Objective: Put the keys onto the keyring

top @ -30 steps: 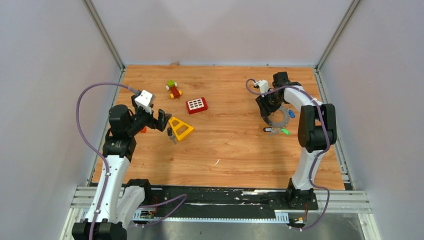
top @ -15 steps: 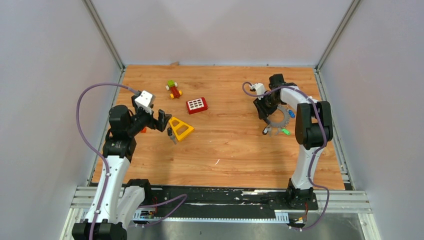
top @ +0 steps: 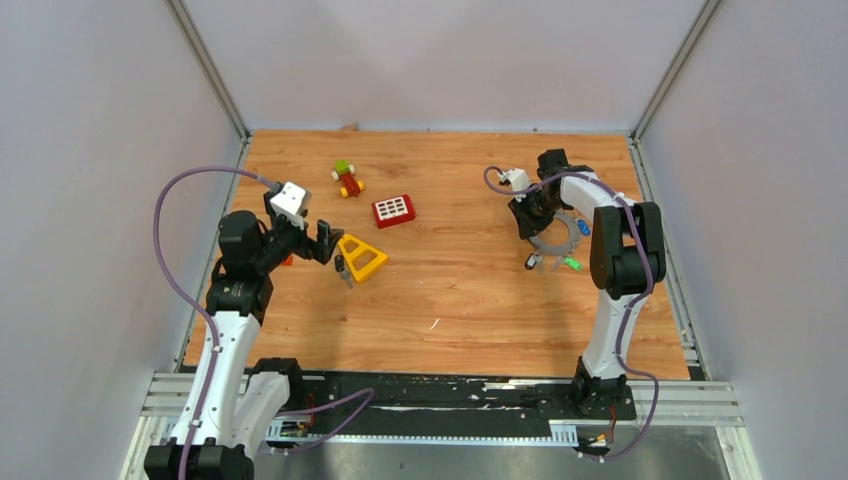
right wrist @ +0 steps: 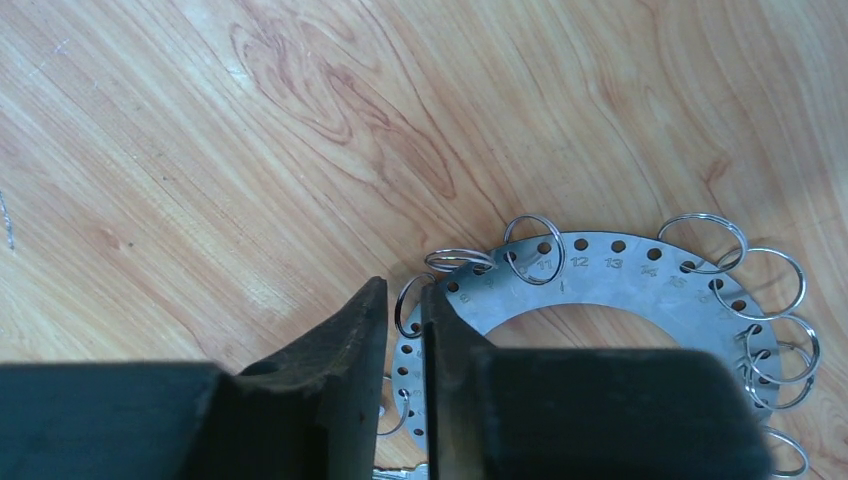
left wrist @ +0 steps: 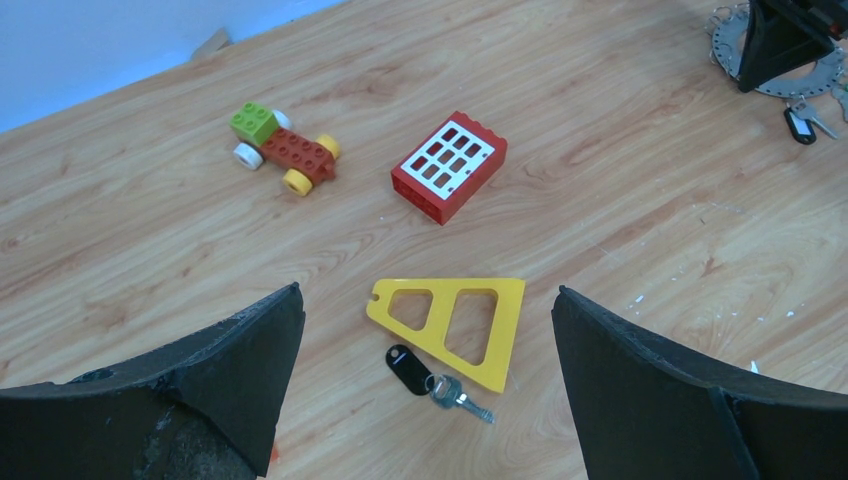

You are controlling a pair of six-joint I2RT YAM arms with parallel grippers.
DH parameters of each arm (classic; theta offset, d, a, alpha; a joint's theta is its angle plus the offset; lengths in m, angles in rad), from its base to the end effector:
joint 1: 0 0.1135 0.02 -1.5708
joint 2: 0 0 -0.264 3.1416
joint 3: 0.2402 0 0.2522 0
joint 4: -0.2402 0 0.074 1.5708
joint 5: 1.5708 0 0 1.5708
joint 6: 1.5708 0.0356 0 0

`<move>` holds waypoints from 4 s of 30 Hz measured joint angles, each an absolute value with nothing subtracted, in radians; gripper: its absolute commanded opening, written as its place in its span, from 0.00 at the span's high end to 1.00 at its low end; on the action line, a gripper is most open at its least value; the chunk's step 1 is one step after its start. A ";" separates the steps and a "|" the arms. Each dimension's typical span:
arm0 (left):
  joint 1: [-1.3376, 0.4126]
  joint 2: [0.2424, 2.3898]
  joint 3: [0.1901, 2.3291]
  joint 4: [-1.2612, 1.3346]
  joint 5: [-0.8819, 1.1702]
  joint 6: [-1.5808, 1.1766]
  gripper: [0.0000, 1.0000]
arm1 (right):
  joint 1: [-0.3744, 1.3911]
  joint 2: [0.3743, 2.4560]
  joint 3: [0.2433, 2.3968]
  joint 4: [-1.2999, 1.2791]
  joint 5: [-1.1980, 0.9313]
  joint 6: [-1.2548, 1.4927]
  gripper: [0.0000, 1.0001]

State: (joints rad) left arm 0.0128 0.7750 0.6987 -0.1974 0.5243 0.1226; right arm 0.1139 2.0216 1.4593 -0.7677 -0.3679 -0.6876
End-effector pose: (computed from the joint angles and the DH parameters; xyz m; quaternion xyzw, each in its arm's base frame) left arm 0.1813 -0.0155 0.3110 0.1985 0.7600 -0.1666 0.5960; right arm 0.3958 0.0582 0.1672 -0.4010 0.8901 0.1408 0.1646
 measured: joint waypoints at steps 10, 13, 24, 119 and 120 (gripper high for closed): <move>0.013 0.766 0.699 -0.197 0.527 0.123 0.00 | 0.114 2.008 1.459 -0.775 -0.338 -0.721 0.75; 0.013 0.765 0.699 -0.197 0.527 0.123 0.00 | 0.114 2.008 1.459 -0.775 -0.332 -0.728 0.79; 0.013 0.765 0.699 -0.196 0.531 0.122 0.00 | 0.115 2.008 1.459 -0.778 -0.316 -0.747 1.00; -0.750 1.145 0.916 -0.001 0.752 0.246 1.00 | 0.492 1.081 1.028 -0.397 -1.031 -0.482 0.59; -0.745 1.133 0.901 0.015 0.754 0.230 1.00 | 0.487 1.074 1.028 -0.400 -1.031 -0.484 0.59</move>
State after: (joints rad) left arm -0.7452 1.1332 0.9012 0.0151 0.7536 0.2302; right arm 0.4870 1.0744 1.0275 -0.3996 -1.0313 -0.4839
